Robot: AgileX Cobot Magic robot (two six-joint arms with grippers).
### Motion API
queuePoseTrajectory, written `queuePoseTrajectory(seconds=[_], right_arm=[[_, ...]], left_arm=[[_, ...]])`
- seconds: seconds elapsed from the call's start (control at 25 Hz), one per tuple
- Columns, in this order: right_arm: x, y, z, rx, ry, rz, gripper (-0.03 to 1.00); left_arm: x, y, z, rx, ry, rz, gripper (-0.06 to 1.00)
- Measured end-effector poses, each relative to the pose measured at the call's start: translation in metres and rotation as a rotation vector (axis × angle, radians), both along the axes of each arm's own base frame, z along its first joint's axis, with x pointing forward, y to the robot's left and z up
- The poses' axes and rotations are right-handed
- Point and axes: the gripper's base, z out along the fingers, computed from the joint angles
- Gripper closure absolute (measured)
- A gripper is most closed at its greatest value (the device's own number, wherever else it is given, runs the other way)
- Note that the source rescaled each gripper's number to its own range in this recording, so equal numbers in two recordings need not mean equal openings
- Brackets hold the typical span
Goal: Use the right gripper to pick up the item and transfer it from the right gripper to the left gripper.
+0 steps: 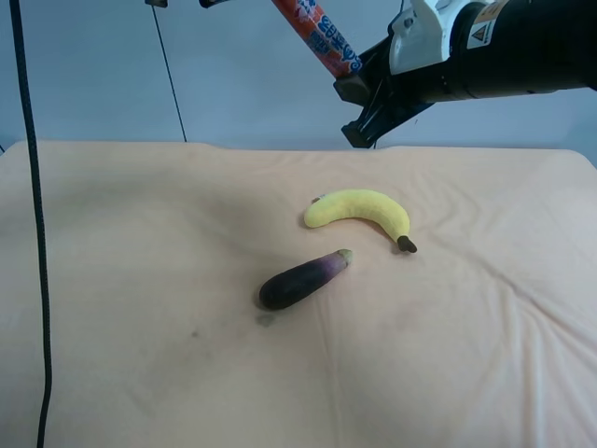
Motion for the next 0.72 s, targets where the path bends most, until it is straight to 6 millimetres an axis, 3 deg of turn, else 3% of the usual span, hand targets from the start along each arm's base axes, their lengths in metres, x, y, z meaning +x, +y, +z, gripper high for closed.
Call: queuePoseTrajectory(seconds=[0.4, 0.72], right_arm=[[-0.002, -0.001, -0.007, -0.025, 0.055, -0.002, 0.97], [-0.004, 0.000, -0.011, 0.064, 0.169, -0.044, 0.97]], left_arm=[[0.008, -0.006, -0.015, 0.023, 0.054, -0.008, 0.91], [0.013, -0.010, -0.023, 0.034, 0.074, -0.008, 0.91]])
